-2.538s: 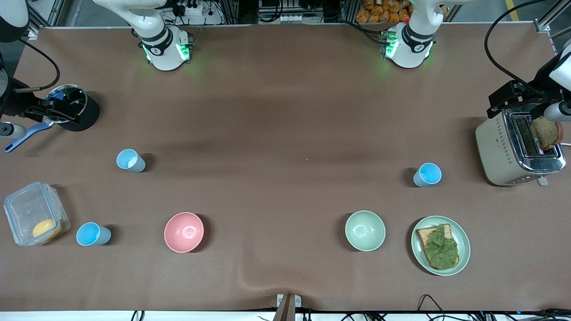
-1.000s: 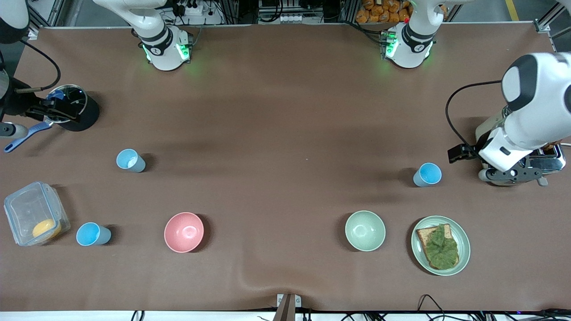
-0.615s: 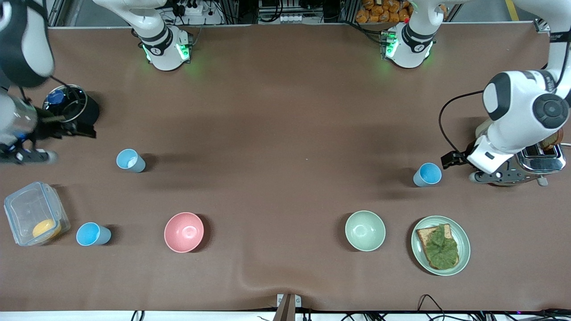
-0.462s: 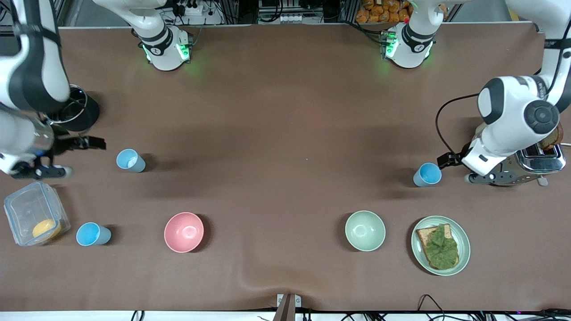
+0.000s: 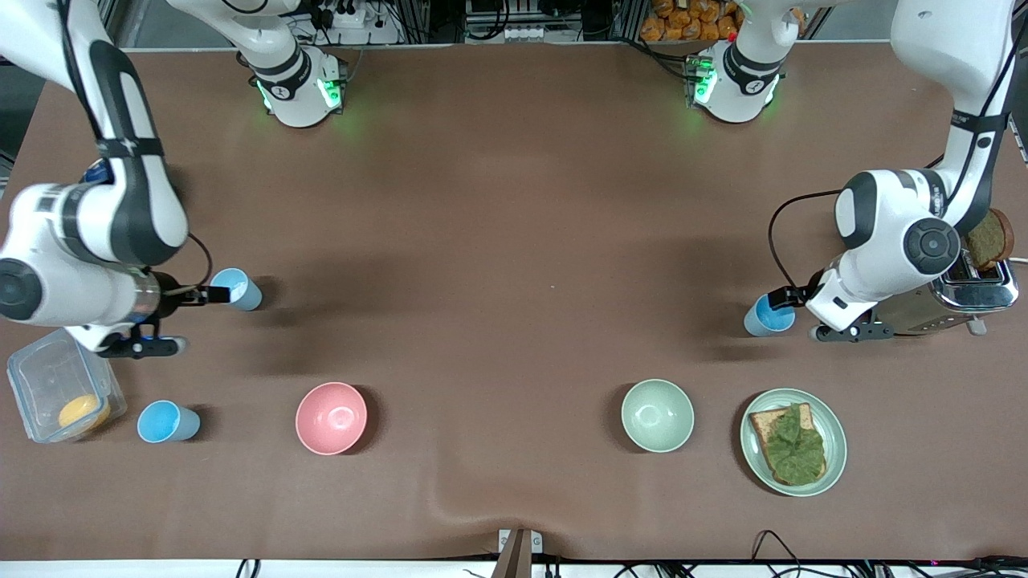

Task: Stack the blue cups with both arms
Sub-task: 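Grasp a blue cup with the right gripper while the left gripper grasps another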

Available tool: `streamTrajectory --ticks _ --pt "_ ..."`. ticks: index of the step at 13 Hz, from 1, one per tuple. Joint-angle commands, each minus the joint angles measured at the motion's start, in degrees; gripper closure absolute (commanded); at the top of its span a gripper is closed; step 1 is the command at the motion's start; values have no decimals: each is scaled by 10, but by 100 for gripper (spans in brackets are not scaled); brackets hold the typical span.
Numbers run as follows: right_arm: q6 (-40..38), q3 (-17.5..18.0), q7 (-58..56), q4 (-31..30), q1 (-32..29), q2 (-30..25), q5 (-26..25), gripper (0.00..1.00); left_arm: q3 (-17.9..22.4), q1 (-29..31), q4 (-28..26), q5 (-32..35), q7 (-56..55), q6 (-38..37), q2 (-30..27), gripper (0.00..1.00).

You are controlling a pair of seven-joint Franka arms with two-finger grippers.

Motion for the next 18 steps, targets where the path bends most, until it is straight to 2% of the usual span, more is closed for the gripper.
streamTrajectory --ticks 1,2,3,6,7,8,9,10,11,13,14,18 --pt "40 -1 4 -66 5 -29 2 0 -6 7 2 3 -7 13 17 0" --pt "69 -1 4 -92 5 -38 2 0 -6 6 2 3 -7 15 18 0" --pt "100 -1 4 -124 6 -50 2 0 -7 3 2 3 -7 15 18 5" --pt "161 -1 4 -181 6 -62 6 0 -8 5 6 3 -3 25 33 72" --pt "164 -1 4 -192 7 -62 11 0 -8 3 6 3 -4 25 32 90" --pt "172 -1 4 -198 11 -62 16 0 -12 2 6 2 -3 25 31 100" --pt "179 -1 4 -201 13 -61 16 0 -13 5 9 3 0 25 31 100" --pt "182 -1 4 -201 13 -58 17 12 -14 4 17 3 3 24 29 100" --pt "179 -1 4 -201 13 -56 17 35 -14 1 20 3 4 24 25 100" --pt "177 -1 4 -199 14 -52 17 91 -25 4 26 3 4 22 17 100" --pt "176 -1 5 -196 14 -50 17 100 -25 2 32 3 1 19 10 100" --pt "170 -1 0 -184 15 -42 17 100 -48 3 52 2 -4 -25 -34 100"
